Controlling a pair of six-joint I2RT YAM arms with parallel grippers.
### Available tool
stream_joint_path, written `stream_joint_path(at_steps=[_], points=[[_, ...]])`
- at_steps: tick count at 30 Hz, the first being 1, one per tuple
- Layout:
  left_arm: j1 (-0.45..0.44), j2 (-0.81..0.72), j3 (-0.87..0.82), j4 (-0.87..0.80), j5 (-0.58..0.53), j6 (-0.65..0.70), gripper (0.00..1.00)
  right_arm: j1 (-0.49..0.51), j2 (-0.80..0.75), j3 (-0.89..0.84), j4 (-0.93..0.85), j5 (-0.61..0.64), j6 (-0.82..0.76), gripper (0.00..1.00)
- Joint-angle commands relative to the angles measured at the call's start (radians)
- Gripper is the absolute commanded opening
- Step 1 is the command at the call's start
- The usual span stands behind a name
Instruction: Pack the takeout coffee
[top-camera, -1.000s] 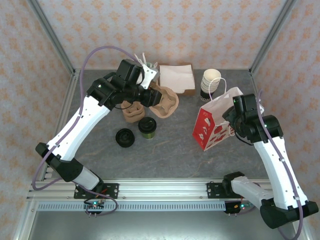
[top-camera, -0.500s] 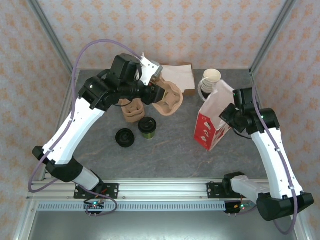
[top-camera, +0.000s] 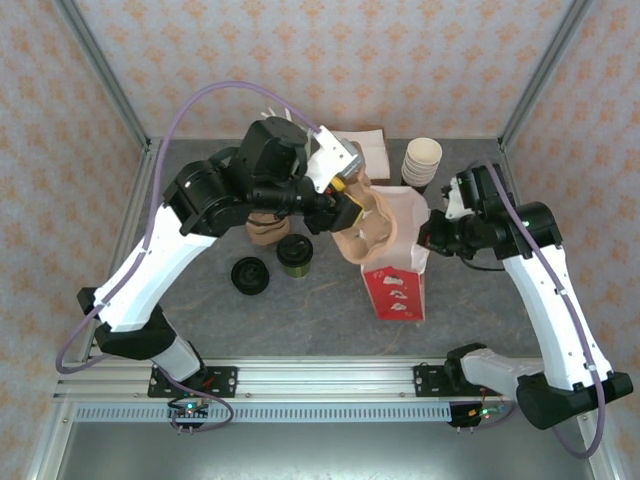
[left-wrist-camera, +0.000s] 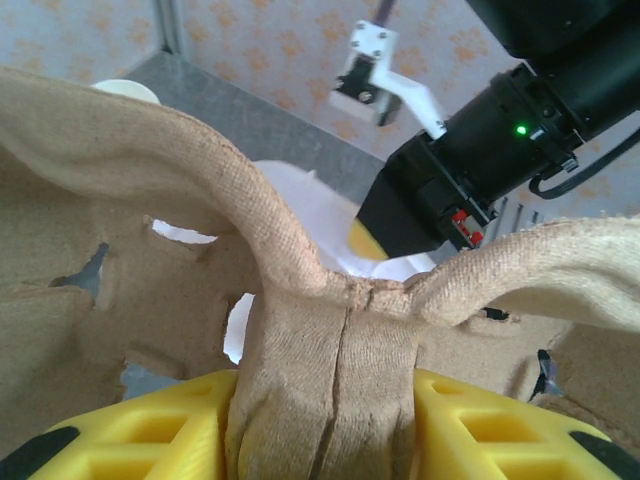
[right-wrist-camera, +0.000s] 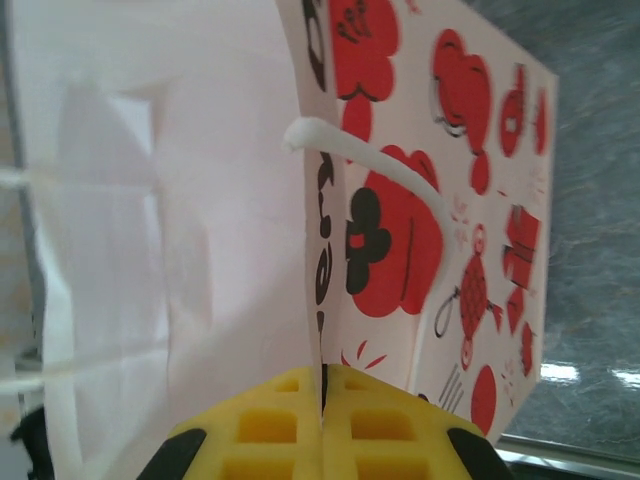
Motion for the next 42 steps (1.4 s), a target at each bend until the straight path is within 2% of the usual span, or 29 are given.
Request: stream_joint_path(at_steps=[1, 7, 15, 26, 33, 42], points=[[-0.021, 0.030, 0.024, -0.062, 0.040, 0.035, 0.44, 0.031, 0.009, 0.014, -0.002, -0.065, -0.081, 0.01], [-0.030, 0.072, 0.016, -0.101, 0.073, 0.058, 0.44, 0.044, 0.015, -0.020, 0.055, -0.096, -0.136, 0.00], [-0.031, 0.119, 0.048, -0.175, 0.036, 0.089, 0.44, 0.052, 0.047, -0.034, 0.105, -0.148, -0.188, 0.01], [-0.032, 0.171, 0.032, -0.220, 0.054, 0.142, 0.44, 0.063, 0.072, -0.043, 0.141, -0.193, -0.234, 0.01], [-0.031, 0.224, 0.079, -0.278, 0.116, 0.150, 0.44, 0.073, 0.066, -0.057, 0.152, -0.201, -0.263, 0.00], [-0.030, 0.229, 0.045, -0.299, 0.156, 0.156, 0.44, 0.079, 0.072, -0.073, 0.156, -0.225, -0.311, 0.00]])
